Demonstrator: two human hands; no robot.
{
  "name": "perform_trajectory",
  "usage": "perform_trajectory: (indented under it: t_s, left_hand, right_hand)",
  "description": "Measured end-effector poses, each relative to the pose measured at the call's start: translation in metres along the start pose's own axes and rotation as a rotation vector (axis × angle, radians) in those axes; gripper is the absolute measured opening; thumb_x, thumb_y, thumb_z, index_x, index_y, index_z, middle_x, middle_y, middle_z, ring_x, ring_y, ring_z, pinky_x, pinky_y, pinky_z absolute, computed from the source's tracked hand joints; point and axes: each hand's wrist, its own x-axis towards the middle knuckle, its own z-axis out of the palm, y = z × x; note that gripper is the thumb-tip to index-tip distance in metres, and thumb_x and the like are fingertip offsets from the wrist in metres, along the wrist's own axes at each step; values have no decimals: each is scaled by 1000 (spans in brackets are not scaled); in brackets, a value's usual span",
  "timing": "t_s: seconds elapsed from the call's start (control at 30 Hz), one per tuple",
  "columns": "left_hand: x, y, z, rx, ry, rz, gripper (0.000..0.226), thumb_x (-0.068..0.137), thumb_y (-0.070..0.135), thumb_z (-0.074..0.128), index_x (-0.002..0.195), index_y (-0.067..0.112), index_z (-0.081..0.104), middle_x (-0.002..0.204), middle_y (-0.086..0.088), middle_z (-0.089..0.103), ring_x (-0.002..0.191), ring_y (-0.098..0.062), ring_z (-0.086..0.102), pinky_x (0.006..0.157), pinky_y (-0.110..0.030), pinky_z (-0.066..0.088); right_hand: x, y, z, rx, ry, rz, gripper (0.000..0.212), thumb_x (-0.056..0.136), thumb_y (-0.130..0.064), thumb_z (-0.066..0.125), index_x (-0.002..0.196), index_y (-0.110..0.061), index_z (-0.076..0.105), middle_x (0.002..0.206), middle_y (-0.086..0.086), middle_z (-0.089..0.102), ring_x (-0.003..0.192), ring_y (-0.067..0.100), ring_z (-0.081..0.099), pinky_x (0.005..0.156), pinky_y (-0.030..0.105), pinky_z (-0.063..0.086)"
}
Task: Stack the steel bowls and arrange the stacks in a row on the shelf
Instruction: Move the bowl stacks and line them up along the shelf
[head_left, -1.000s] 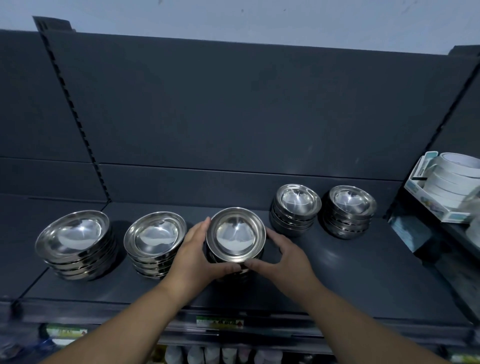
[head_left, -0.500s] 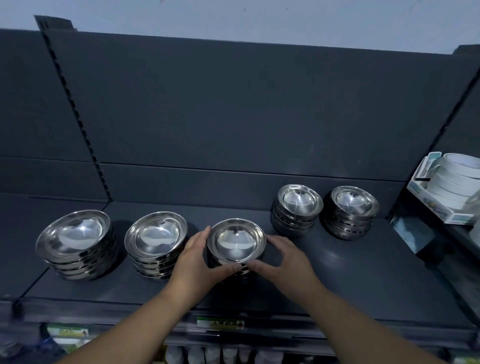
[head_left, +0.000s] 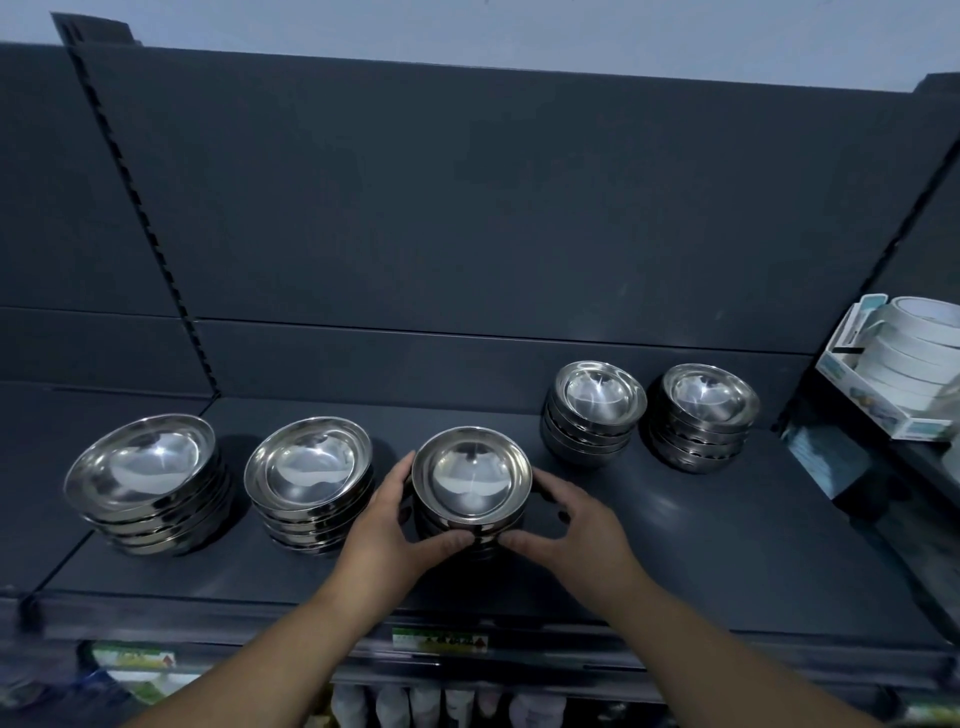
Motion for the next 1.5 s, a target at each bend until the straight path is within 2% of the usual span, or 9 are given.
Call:
perform_trajectory:
  t_s: [0.3,0.43,0.6,0.73,0.97,1.13,1.23,1.4,1.5]
  left_hand:
    - [0,-4,1,-58,-28,1,100,63,18,87,142,37,30,131,19,54,122,4,49,100,-12,39]
    - [-2,-7,1,-36,-28,-9,109,60,19,89,145,37,24,134,18,51,125,1,48,109,-24,37]
    - [-11,-19,9,32,-16,-79,122,56,26,91,151,26,15,140,12,46,130,-3,44,111,-26,35]
    - [-12,-26,15,103,16,-78,108,59,31,88,147,28,25,137,6,53,127,-8,48,110,-35,39]
    - [-7,-19,7,117,1,-45,101,66,22,86,148,26,26,135,8,52,123,-4,47,104,-19,35]
    - [-11,-7,3,73,29,-14,103,63,22,88,147,29,27,132,17,51,124,1,44,99,-10,32]
    - [-11,0,3,68,38,0,91,66,16,86,139,34,35,115,31,51,112,7,48,82,8,31]
    - [-10,3,1,54,37,-2,91,68,14,85,141,33,34,109,35,47,114,4,45,75,12,30]
    - [-8,0,0,57,26,-9,95,66,15,86,143,32,33,119,23,53,118,2,45,78,11,30]
  right_hand:
    - [-1,4,1,23,-13,5,82,62,-28,89,131,-46,47,125,-19,57,112,-9,50,87,-5,33]
    - [-1,8,2,-2,-14,3,84,63,-24,89,131,-47,45,125,-22,58,113,-8,51,89,-3,34]
    - [-4,14,9,-22,-93,91,96,66,-22,87,147,-25,35,135,-12,52,119,3,49,99,15,37]
    - [-8,17,15,-61,-110,88,86,68,-24,86,142,-30,42,122,-15,56,121,4,51,95,12,37]
    - [-14,15,16,-55,-92,95,83,67,-28,86,139,-32,45,120,-17,57,117,3,53,90,9,37]
    - [-8,8,10,-27,-54,91,91,67,-33,86,145,-28,39,137,-15,51,122,3,49,101,18,38]
    - [-4,3,11,-15,-36,57,85,68,-34,85,142,-34,41,136,-14,54,125,2,48,106,22,38]
    - [-6,2,18,5,7,39,79,70,-30,84,138,-36,46,126,-20,57,120,-1,51,95,9,37]
    - [-7,2,19,11,26,39,79,69,-29,85,137,-37,46,119,-26,56,116,-3,52,89,2,34]
